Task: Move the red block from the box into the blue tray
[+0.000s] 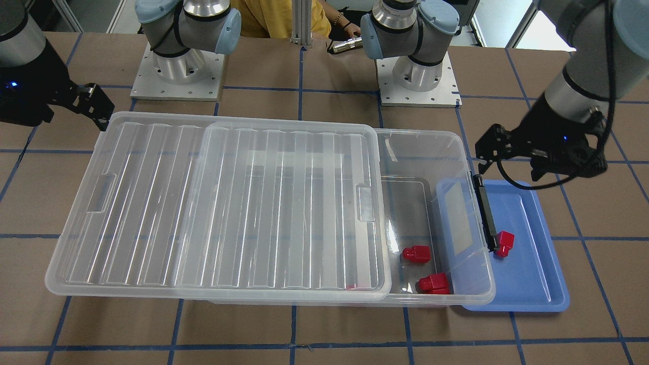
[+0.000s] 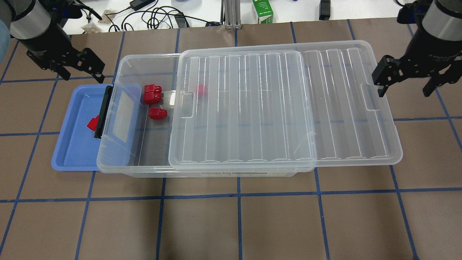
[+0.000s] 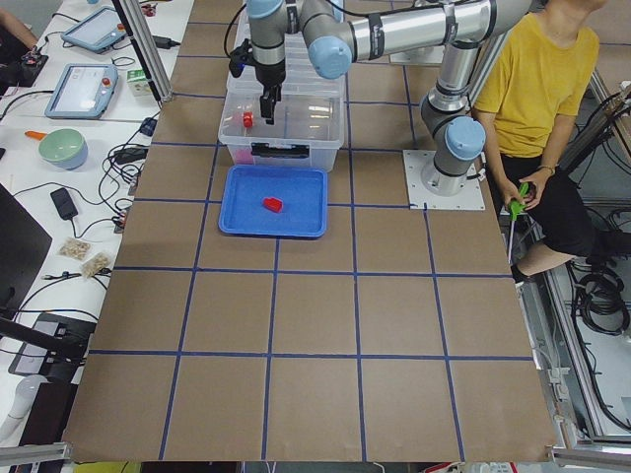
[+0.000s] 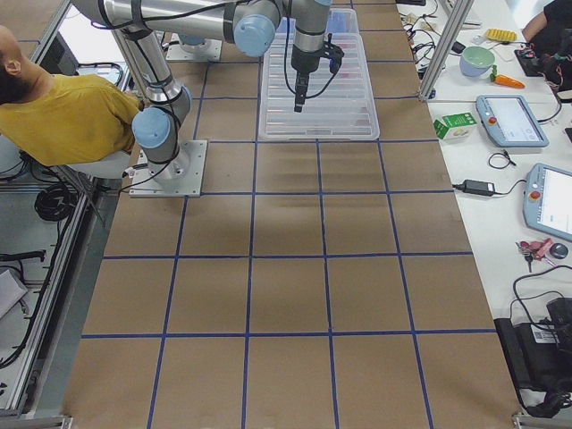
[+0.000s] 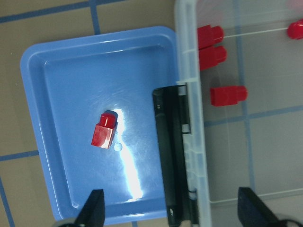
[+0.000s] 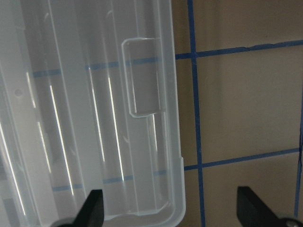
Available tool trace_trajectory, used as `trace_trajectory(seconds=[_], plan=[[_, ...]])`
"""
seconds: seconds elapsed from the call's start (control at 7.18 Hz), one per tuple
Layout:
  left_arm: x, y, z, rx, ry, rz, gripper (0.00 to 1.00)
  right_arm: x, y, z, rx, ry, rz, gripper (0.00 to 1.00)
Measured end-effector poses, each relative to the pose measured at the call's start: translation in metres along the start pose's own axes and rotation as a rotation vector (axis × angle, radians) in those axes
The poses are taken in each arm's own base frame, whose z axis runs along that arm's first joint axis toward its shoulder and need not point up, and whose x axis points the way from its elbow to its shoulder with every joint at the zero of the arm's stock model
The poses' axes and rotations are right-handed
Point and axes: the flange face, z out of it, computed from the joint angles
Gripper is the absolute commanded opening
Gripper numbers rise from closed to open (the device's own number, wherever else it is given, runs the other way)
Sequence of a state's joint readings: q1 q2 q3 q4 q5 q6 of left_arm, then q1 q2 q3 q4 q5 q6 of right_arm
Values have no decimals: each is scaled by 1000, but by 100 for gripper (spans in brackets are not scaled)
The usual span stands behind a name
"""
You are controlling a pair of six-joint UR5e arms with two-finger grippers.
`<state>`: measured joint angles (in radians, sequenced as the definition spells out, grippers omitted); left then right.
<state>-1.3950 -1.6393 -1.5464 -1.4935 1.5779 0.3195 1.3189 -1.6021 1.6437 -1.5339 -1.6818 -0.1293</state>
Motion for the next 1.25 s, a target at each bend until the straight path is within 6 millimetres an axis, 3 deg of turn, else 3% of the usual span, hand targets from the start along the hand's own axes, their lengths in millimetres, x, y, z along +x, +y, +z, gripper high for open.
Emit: trace_trajectory(seconds=[0.28,0.42,0.56,0.7,0.97,1.25], plan=[[86,24,-32,38,-9,6,100,45,-24,34,-45,-20,-5,100],[112,30,-36,47,-8,24,100,61,-36,54,-53,-27,-10,100],[123,33,-36,48,-6,32,100,68,-43,70,-53,-29,-22,100],[121,35,-41,57,-7,23,100,71,-48,83,-42,-26,-44,100],[80,37,-53,72,-12,-62,100,71,-49,104,-39,-26,-68,100],[67,40,-48,55,-7,-120,100,69,-47,116,-44,-31,-70,100]])
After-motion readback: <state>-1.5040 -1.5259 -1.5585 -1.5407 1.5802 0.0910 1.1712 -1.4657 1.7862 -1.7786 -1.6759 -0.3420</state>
